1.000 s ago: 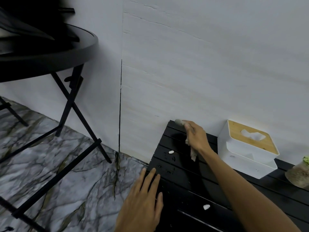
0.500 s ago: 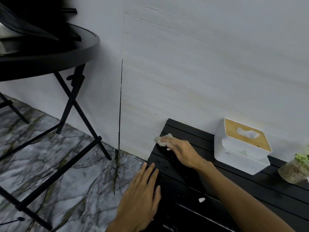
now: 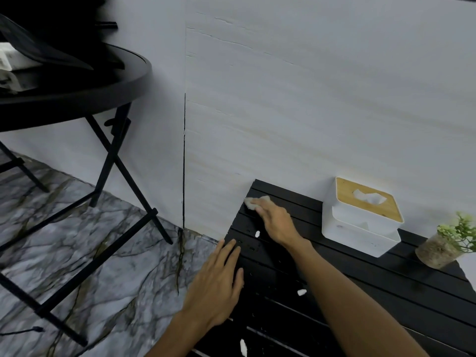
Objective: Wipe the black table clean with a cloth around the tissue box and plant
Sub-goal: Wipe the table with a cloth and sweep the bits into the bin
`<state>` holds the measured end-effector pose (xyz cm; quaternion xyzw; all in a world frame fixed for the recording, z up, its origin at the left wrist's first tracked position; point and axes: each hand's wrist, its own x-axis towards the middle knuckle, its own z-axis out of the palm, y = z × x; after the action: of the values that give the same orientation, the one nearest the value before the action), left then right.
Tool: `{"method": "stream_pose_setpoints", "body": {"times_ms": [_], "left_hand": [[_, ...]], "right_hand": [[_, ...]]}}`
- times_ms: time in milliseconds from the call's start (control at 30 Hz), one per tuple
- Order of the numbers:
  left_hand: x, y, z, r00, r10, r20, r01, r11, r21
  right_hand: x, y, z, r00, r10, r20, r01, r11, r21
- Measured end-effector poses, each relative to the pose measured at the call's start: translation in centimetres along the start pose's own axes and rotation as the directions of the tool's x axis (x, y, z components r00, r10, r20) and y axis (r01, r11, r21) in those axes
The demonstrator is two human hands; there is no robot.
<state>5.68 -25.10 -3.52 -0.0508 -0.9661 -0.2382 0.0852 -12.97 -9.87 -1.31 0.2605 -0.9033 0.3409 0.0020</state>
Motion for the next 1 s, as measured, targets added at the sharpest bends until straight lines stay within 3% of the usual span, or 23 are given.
{"method": "stream_pose_setpoints", "body": {"times_ms": [167,333,400,500,633,700,867,1000], "left_hand": [[0.2,-0.1,0.3,0.998,0.023,-0.06,-0.026,0.999,-0.038],[0.0,0.4,-0.2,0.985,0.04,-0.165,-0.067,0.985,-0.159],[-0.1,0.6,-0.6,0.984,0.019,-0.176,-0.051,0.982,-0.18],[0.0,0.5,-0.4,0.984,-0.02,-0.176,-0.015,0.981,-0.195],[-0.1,0.4,-0.3,0.987,-0.034,-0.155,-0.003,0.972,-0.235],[-0.1,0.4,-0.6,0.99,-0.036,-0.136,0.001,0.968,-0.25],[-0.2,0.7,-1.2,0.989,-0.09,-0.114,0.046,0.938,-0.343],[-0.3,0.6,-1.4,0.994,-0.053,-0.093,0.014,0.927,-0.375]], "right_hand": [[-5.3,-2.3,-0.3,0.951,-0.233,0.205,0.22,0.972,0.084],[-8.4,-3.6,-3.1,0.964,-0.158,0.214,0.086,0.946,0.311],[-7.5,-4.1,-4.2,0.986,-0.139,0.096,0.096,0.928,0.361],[-4.8,-2.6,-3.4,0.997,-0.061,-0.039,0.069,0.971,0.228],[-3.6,-1.2,0.0,0.988,-0.039,0.147,0.049,0.997,-0.065],[-4.5,-2.0,0.3,0.976,-0.08,0.202,0.104,0.989,-0.109],[-8.7,-3.5,-1.2,0.906,-0.245,0.345,0.25,0.968,0.033],[-11.0,-5.0,-4.2,0.911,-0.215,0.353,0.104,0.946,0.307]]}}
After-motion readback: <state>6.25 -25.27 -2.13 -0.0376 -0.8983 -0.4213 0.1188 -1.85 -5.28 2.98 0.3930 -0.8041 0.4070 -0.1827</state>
